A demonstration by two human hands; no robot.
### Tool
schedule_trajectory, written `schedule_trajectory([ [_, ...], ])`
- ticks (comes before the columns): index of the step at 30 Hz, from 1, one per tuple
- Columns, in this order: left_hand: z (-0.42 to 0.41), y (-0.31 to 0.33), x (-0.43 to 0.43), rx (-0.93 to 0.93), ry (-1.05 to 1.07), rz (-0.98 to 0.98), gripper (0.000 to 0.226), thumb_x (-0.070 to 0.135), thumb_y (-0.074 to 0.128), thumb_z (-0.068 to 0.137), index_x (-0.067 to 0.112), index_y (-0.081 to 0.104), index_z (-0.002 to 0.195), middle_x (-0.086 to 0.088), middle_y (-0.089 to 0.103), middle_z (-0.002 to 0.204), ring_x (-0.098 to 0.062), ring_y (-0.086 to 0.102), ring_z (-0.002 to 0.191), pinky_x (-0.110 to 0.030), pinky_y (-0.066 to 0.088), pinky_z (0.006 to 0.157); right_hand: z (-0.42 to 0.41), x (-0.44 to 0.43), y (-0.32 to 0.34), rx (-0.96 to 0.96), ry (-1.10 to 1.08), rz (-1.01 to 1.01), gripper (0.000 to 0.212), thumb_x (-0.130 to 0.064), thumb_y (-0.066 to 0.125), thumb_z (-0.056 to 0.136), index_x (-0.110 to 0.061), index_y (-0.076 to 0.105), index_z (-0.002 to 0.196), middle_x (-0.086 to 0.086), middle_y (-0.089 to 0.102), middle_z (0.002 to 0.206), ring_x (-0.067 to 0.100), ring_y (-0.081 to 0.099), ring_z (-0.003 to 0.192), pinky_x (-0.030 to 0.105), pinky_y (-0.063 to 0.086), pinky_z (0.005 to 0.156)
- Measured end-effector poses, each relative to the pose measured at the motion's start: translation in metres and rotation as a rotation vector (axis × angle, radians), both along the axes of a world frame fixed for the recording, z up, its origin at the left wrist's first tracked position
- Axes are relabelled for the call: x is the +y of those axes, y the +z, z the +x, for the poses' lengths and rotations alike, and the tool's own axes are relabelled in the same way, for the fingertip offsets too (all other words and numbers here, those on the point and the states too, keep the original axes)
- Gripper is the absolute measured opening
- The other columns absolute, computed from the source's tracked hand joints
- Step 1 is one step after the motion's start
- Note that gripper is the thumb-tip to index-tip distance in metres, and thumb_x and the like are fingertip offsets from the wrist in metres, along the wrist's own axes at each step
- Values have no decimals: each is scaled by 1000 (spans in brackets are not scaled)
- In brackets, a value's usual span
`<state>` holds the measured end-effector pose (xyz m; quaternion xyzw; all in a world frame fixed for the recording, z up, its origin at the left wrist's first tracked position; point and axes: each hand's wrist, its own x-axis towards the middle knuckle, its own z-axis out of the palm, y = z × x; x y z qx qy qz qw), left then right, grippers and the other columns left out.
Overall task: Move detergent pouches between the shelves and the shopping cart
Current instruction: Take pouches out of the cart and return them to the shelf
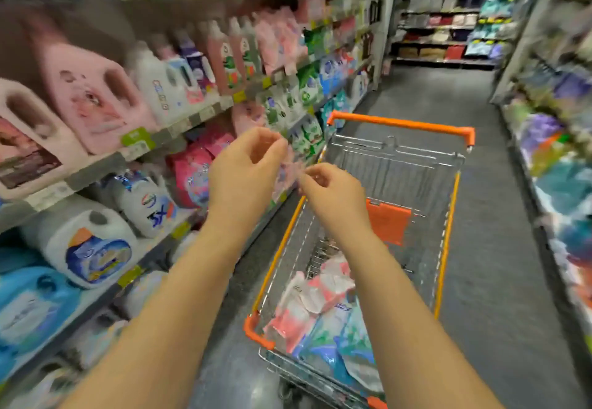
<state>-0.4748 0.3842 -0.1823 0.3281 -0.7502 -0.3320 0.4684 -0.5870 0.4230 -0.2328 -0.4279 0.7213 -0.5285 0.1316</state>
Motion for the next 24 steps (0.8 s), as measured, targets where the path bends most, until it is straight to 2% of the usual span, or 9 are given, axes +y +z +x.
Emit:
schedule_trajectory([
  [4,-64,-49,-14,3,-166,173,9,24,60,84,27,60,76,8,62,74,-7,56,75,-27,45,76,-56,9,-44,-105,-184,101,13,-32,60,85,-23,68,89,-5,69,85,15,65,89,32,50,84],
  [9,-117,-136,-48,-67,-226,363,3,32,55,75,30,57,76,2,64,77,-19,62,82,-35,47,84,-99,13,-118,-241,-383,221,12,-33,60,86,-25,65,95,-11,65,86,13,61,91,27,45,81],
  [11,-132,-173,-56,-158,-229,442,22,38,54,72,28,56,91,-1,65,82,-21,62,81,-31,46,83,-112,16,-155,-309,-446,310,24,-32,58,88,-21,62,109,-2,66,101,19,61,100,31,46,87],
  [13,-144,-211,-58,-276,-246,542,40,36,58,77,22,50,114,-3,66,92,-17,59,80,-21,39,70,-123,18,-195,-390,-526,422,39,-28,56,90,-15,52,126,6,60,121,26,57,111,34,44,92],
  [14,-149,-232,-57,-347,-256,581,46,32,60,83,18,44,124,-4,66,101,-17,58,85,-21,34,68,-125,20,-215,-429,-571,470,45,-25,55,90,-13,46,132,9,55,128,28,54,115,34,42,93],
  [17,-156,-295,-48,-577,-313,668,68,26,59,89,15,22,143,-10,57,126,-26,57,106,-30,41,84,-118,31,-271,-505,-670,569,55,-20,54,89,-12,37,140,14,48,134,31,48,120,31,39,91],
  [20,-159,-345,-30,-734,-392,796,80,25,61,88,13,10,148,-14,47,137,-30,50,121,-36,40,97,-98,50,-313,-609,-721,705,60,-19,56,88,-13,33,143,16,45,135,33,45,123,35,37,97],
  [22,-160,-373,-14,-804,-458,873,85,26,65,84,11,11,148,-12,42,142,-29,46,125,-35,38,102,-85,65,-334,-681,-741,794,61,-18,56,88,-13,31,144,15,45,138,32,45,124,33,37,98],
  [24,-161,-396,2,-847,-484,989,84,29,67,79,8,19,145,-15,47,138,-30,49,121,-39,41,101,-75,78,-350,-735,-762,841,58,-15,54,88,-11,35,142,17,50,134,32,49,120,30,38,92],
])
